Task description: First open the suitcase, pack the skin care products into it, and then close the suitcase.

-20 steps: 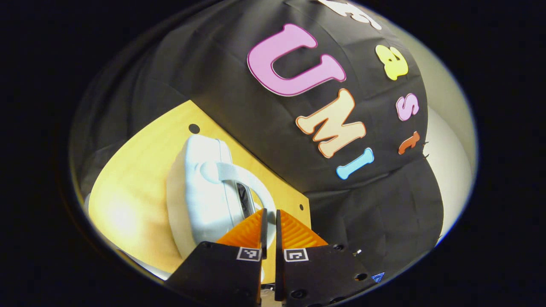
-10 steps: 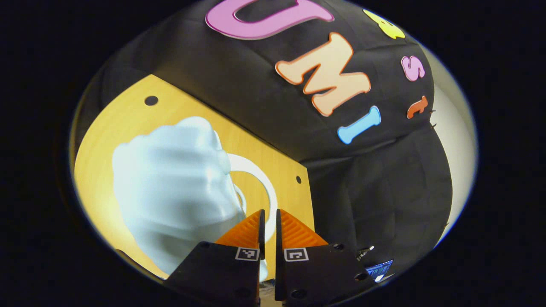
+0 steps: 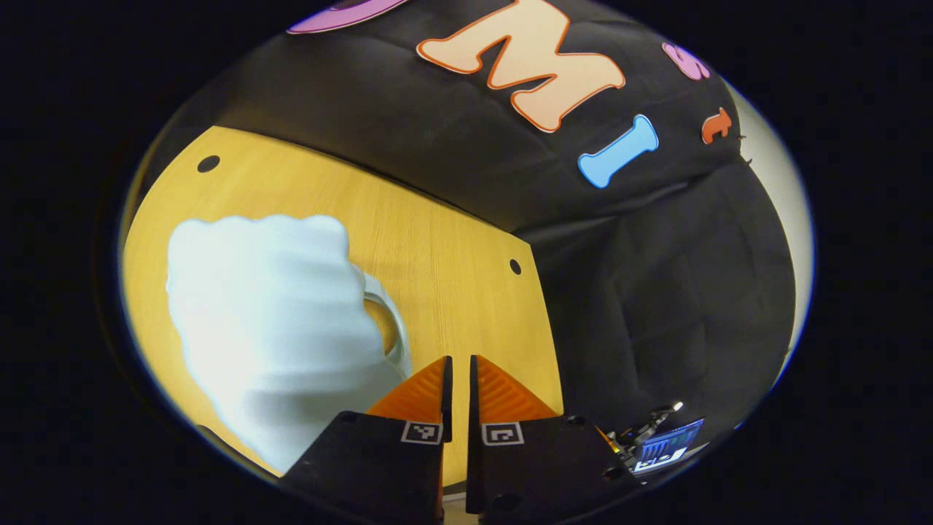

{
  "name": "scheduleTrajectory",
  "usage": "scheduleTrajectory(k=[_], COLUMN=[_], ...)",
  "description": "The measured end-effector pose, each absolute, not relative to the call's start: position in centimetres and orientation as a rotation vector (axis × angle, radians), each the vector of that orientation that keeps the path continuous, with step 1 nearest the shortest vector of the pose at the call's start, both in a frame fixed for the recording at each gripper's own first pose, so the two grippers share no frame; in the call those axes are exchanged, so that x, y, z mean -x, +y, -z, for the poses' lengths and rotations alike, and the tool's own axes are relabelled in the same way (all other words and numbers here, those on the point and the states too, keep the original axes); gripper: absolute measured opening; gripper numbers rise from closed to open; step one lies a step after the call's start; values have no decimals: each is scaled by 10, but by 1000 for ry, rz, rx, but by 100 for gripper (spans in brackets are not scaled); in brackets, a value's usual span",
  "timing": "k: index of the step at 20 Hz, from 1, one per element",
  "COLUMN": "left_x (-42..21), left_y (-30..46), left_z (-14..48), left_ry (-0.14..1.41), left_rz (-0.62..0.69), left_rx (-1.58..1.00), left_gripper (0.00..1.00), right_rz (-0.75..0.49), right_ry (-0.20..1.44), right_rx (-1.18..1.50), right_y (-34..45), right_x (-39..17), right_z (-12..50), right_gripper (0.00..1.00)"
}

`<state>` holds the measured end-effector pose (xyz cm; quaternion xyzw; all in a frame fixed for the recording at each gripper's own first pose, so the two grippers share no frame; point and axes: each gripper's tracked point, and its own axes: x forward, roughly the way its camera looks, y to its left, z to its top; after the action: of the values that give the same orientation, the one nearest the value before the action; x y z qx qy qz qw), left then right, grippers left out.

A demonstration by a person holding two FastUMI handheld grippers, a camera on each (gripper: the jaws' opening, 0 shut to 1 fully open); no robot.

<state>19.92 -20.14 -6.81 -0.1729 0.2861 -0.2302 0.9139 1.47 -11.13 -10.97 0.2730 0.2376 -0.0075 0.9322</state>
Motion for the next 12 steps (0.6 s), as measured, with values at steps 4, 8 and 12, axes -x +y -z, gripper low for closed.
scheduleTrajectory(k=[4,8,12], left_x=[-184,-166,-157], left_y=[-221,-236,-251], left_z=[73,85,86], left_ry=[529,471,378], left_rz=[455,427,363], left_rx=[225,63,19], left_gripper=[4,2,8], right_rz=[-24,-70,-113], right_ry=[470,444,421], right_rx=[-519,-497,-481], right_y=[-98,-87,-75], right_x=[-30,-45,-56], right_z=[98,78,62], right_gripper=[98,98,98])
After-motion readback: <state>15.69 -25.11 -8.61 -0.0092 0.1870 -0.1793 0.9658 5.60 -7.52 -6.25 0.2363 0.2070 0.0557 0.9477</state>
